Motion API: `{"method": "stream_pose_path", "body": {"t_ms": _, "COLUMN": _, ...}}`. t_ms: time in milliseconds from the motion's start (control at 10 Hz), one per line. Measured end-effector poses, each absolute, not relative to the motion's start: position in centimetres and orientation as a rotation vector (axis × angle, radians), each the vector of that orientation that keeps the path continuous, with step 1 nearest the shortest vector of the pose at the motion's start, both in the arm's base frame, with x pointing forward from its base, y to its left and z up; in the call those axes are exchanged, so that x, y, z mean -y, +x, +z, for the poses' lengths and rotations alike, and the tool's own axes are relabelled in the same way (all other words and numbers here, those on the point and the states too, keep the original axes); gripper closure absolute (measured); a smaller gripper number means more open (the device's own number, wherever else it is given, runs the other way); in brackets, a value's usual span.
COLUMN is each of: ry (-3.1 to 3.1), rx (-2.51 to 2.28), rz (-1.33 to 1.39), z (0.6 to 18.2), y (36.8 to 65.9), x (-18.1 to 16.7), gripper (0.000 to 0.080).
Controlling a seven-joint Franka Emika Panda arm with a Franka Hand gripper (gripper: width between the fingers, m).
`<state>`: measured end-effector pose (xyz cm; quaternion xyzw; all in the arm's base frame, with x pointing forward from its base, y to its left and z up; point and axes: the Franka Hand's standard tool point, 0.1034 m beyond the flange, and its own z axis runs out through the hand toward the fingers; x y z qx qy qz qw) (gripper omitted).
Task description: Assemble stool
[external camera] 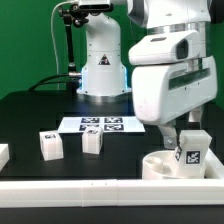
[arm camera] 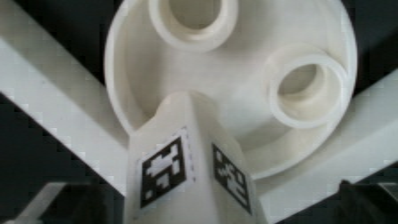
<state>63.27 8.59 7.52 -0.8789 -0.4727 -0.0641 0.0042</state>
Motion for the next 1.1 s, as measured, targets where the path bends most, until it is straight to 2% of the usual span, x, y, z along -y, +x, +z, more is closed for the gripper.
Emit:
{"method": "stream_pose_path", "body": {"t_ms": 300, "ry": -2.542, "rx": 1.924, "rz": -0.174, "z": 8.1, "y": 64.5, "x": -9.3, "gripper": 0.0151}}
{"method": "stream_pose_path", "body": {"t_ms": 600, "ry": -2.295, "rx": 2.261, "rz": -0.104, "z": 7.5, "y": 64.5, "x": -9.5, "gripper": 0.0151}}
{"method": "stream_pose_path", "body": {"t_ms": 1100, "ry": -2.264, "rx": 2.297, "rz": -0.095, "z": 7.4, "y": 64.5, "x": -9.5, "gripper": 0.0151}}
